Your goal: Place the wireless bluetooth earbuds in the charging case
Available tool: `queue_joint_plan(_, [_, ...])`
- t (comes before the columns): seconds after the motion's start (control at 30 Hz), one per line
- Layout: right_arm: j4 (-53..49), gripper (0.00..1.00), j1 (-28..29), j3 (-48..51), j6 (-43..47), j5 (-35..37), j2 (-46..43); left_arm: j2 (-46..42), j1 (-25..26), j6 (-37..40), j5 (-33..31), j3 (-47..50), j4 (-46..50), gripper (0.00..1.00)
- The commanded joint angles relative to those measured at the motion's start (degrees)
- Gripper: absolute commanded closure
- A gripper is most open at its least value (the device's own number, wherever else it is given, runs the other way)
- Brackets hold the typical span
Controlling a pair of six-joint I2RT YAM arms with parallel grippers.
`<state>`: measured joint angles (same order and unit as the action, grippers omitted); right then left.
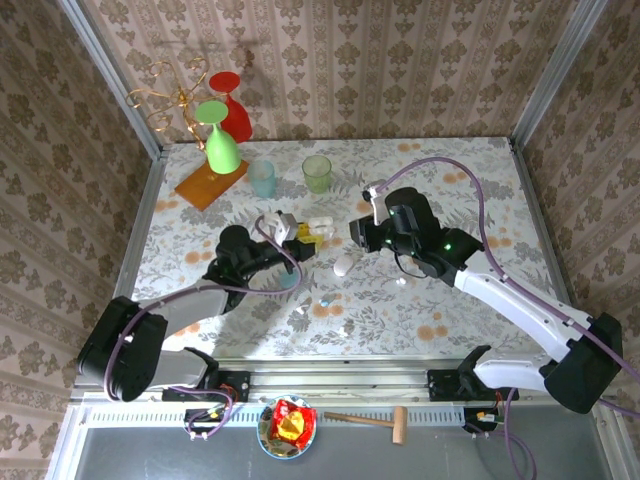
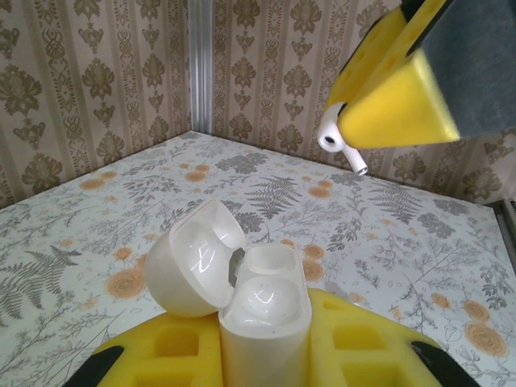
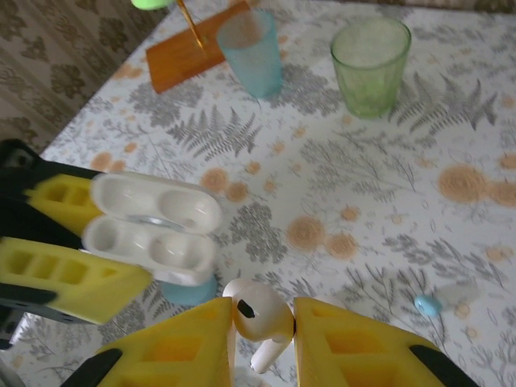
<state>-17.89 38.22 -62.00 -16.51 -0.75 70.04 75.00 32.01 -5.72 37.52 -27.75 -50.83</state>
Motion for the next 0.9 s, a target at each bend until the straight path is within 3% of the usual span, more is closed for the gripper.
queue_joint_plan(0.0, [3.27, 0.76, 1.13, -2.88, 1.55, -1.29, 1.76, 0.45, 0.59, -2.31, 1.49, -2.19, -2.77, 1.0])
queue_joint_plan(0.37, [5.41, 0.77, 2.48, -5.9, 2.19, -2.83, 6.24, 0.58, 1.04, -4.51, 4.49, -3.36, -2.67, 1.0])
queue_joint_plan(0.87, [5.73, 0.77, 2.56, -4.0, 1.99, -2.6, 7.16, -0.2, 1.04, -7.3, 2.23, -3.55, -3.23, 1.0])
